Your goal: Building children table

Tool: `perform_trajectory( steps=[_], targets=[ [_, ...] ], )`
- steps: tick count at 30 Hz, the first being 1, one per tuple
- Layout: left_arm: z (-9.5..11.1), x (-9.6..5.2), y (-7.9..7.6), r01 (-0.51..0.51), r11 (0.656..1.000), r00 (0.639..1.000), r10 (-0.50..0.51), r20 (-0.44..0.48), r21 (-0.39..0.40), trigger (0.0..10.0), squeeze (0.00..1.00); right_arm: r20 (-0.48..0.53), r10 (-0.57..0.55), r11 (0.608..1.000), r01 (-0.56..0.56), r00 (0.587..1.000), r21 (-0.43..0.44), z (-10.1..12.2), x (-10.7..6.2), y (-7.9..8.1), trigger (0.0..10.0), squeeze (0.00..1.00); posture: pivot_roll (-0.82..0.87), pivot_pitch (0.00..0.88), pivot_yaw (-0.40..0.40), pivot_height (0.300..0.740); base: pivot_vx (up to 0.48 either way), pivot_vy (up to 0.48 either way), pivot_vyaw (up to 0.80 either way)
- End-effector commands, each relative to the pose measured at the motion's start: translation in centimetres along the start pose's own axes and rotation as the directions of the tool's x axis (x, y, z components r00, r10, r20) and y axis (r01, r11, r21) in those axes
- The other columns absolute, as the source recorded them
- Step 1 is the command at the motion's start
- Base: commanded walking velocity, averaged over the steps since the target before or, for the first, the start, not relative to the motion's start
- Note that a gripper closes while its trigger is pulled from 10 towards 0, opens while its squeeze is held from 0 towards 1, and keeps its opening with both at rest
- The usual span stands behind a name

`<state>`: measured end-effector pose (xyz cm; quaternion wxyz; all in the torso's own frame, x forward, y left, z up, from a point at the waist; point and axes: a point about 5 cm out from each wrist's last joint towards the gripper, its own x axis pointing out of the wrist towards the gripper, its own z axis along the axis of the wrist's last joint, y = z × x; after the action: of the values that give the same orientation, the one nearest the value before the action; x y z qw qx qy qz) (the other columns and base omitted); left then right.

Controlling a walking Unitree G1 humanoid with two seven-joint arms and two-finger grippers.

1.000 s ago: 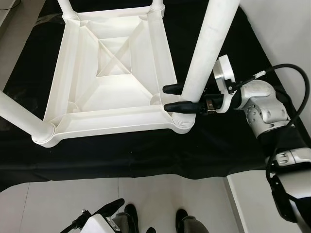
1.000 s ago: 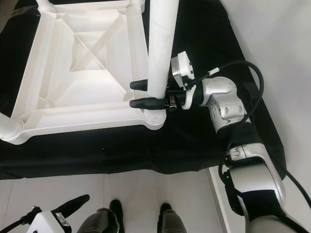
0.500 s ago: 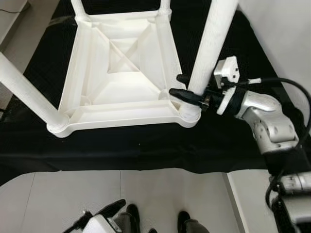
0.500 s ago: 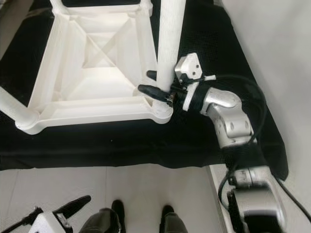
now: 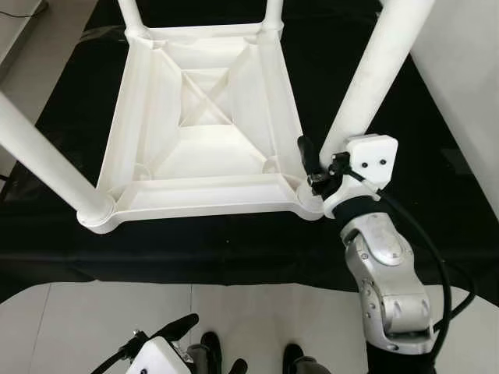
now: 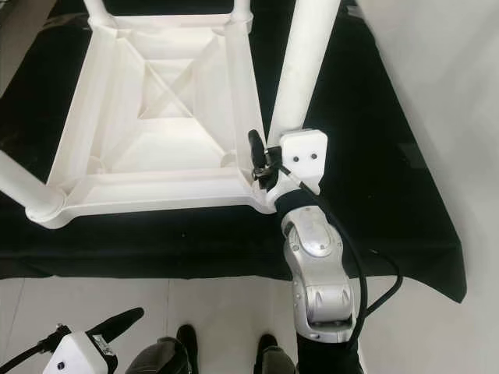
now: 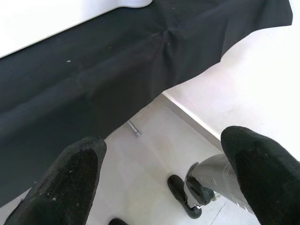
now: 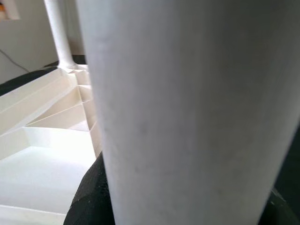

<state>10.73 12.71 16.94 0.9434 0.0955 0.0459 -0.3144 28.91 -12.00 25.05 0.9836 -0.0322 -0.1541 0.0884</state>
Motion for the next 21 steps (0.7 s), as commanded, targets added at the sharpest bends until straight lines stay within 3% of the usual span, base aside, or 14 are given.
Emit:
perform_trajectory(
  steps=[1, 6, 7, 12, 14, 15, 17, 18, 19, 21],
  targets=[
    [-0.6, -0.1, -0.3, 0.018, 1.0, 0.999, -0.019, -0.035, -0.02, 10.0, 0.0, -0.258, -0.056, 0.998, 0.064, 0.965, 0.024, -4.8, -0.6, -0.3, 10.0, 0.0, 0.09, 0.373, 0.015, 0.74, 0.0, 0.0, 0.0],
    [-1.0, 0.2, -0.1, 0.011, 1.0, 0.999, -0.012, -0.034, -0.008, 10.0, 0.0, -0.295, 0.048, 0.993, -0.015, 0.954, 0.114, -4.3, -0.3, 0.8, 10.0, 0.02, 0.08, 0.349, 0.011, 0.74, 0.0, 0.0, 0.0],
    [-1.0, 0.3, -0.1, 0.011, 1.0, 0.999, -0.011, -0.034, -0.008, 10.0, 0.0, -0.279, 0.052, 0.99, -0.012, 0.959, 0.141, -3.8, -0.3, 0.6, 10.0, 1.0, 0.08, 0.349, 0.011, 0.74, 0.0, 0.0, 0.0],
    [-1.0, 0.3, -0.1, 0.01, 1.0, 0.999, -0.01, -0.034, -0.008, 10.0, 0.0, -0.246, 0.075, 0.985, -0.033, 0.966, 0.172, -3.1, 0.0, 0.5, 10.0, 1.0, 0.08, 0.34, 0.008, 0.74, 0.0, 0.0, 0.0],
    [-1.0, 0.4, -0.1, 0.007, 1.0, 0.999, -0.008, -0.033, -0.006, 10.0, 0.0, -0.072, 0.183, 0.965, -0.165, 0.98, 0.206, -0.1, 1.3, -0.3, 10.0, 1.0, 0.08, 0.338, 0.007, 0.74, 0.0, 0.0, 0.0],
    [-1.0, 0.4, -0.1, 0.007, 1.0, 0.999, -0.008, -0.033, -0.006, 10.0, 0.0, -0.072, 0.183, 0.965, -0.165, 0.98, 0.206, -0.1, 1.3, -0.3, 10.0, 1.0, 0.08, 0.338, 0.007, 0.74, 0.0, 0.0, 0.0],
    [-1.1, 0.5, -0.1, 0.007, 1.0, 0.999, -0.007, -0.031, -0.005, 10.0, 0.0, 0.053, 0.369, 0.915, -0.373, 0.928, 0.154, 2.4, 2.4, -0.9, 10.0, 0.96, 0.07, 0.326, 0.0, 0.74, 0.0, 0.0, 0.0],
    [-1.1, 0.5, -0.1, 0.007, 1.0, 0.999, -0.007, -0.031, -0.005, 10.0, 0.0, 0.053, 0.369, 0.915, -0.373, 0.928, 0.154, 2.4, 2.4, -0.9, 10.0, 0.96, 0.07, 0.326, 0.0, 0.74, 0.0, 0.0, 0.0],
    [-1.2, 0.6, -0.1, 0.007, 1.0, 1.0, -0.008, -0.03, -0.004, 10.0, 0.0, 0.068, 0.449, 0.888, -0.453, 0.891, 0.077, 3.1, 2.9, -1.5, 10.0, 0.01, 0.07, 0.319, -0.008, 0.74, 0.0, 0.0, 0.0],
    [-1.3, 0.7, -0.1, 0.007, 1.0, 1.0, -0.007, -0.027, -0.003, 10.0, 0.0, 0.059, 0.547, 0.836, -0.548, 0.835, -0.008, 4.0, 3.7, -2.7, 10.0, 0.0, 0.07, 0.312, -0.014, 0.74, 0.0, 0.0, 0.0]
  ],
)
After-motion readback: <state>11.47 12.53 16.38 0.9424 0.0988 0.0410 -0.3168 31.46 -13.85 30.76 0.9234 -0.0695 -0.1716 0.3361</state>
